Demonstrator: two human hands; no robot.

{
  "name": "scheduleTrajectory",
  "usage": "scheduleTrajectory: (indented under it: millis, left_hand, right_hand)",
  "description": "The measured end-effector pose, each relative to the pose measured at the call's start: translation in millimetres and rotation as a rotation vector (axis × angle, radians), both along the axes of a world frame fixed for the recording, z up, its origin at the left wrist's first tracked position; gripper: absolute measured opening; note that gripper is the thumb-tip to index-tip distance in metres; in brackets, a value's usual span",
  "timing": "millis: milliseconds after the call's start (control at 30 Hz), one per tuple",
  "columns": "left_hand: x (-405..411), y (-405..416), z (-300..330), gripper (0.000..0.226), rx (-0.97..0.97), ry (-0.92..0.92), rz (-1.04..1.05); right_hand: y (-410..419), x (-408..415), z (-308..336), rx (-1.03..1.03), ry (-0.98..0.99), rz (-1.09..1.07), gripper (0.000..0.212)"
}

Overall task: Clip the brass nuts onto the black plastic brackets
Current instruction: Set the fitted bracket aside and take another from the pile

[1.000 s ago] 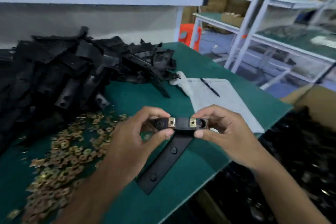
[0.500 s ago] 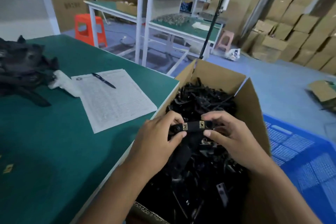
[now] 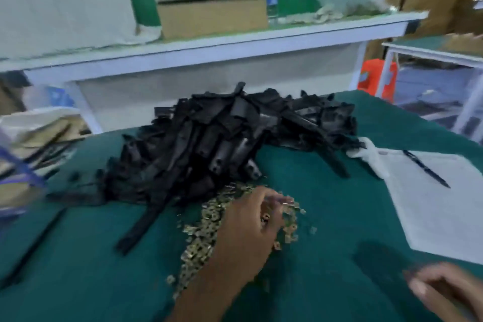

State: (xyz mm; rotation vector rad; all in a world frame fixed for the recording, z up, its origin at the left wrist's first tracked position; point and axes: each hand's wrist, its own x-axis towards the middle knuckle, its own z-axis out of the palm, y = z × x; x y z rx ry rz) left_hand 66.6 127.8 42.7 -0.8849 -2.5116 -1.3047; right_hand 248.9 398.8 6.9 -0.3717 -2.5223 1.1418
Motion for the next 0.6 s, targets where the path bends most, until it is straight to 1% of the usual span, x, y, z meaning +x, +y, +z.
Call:
scheduleTrajectory:
  millis: [33, 67, 133, 167, 233, 267, 300, 333, 400, 467, 533, 567, 600]
  left_hand:
    - [-13, -25, -2, 0.002, -0.021, -0.002, 0.123]
    - [-24, -49, -5, 0.003, -0.04, 0.007, 0.264]
    - [-42, -93, -13, 0.014, -0.06, 0.088, 0.559]
    - [-49, -111, -18, 0.019, -0.086, 0.119, 0.682]
    - [-59, -136, -26, 0.033, -0.161, 0.087, 0.828]
    - [-63, -143, -30, 0.04, -0.184, 0.038, 0.85]
    - [-67, -147, -32, 0.045, -0.191, -0.016, 0.851]
    - [-70, -149, -34, 0.047, -0.185, -0.062, 0.839]
    - [-74, -149, -36, 0.04, -0.182, -0.089, 0.8]
    - [-74, -147, -37, 0.025, -0.165, -0.042, 0.8]
    - [-74, -147, -38, 0.014, -0.118, 0.068, 0.833]
    - [-74, -147, -37, 0.017, -0.082, 0.111, 0.86]
    - [-74, -147, -36, 0.025, -0.017, 0.124, 0.89]
  right_hand:
    - [-24, -25, 5, 0.064, -0.018, 0.075, 0.037]
    - [-45, -47, 8, 0.168, -0.009, 0.172, 0.036]
    - [-80, -92, 15, 0.286, 0.012, 0.383, 0.033]
    - [-96, -111, 15, 0.344, -0.022, 0.473, 0.038]
    - [-117, -144, 12, 0.49, -0.139, 0.564, 0.049]
    - [-127, -158, 12, 0.514, -0.177, 0.586, 0.053]
    - [-135, -171, 11, 0.519, -0.175, 0.606, 0.057]
    - [-142, -182, 11, 0.516, -0.189, 0.625, 0.057]
    - [-154, -198, 11, 0.498, -0.183, 0.659, 0.048]
    - [-160, -212, 9, 0.464, -0.123, 0.675, 0.038]
    - [-158, -219, 4, 0.429, -0.044, 0.696, 0.029]
    - [-157, -221, 0, 0.437, -0.017, 0.713, 0.026]
    - [-157, -220, 0, 0.471, -0.028, 0.727, 0.024]
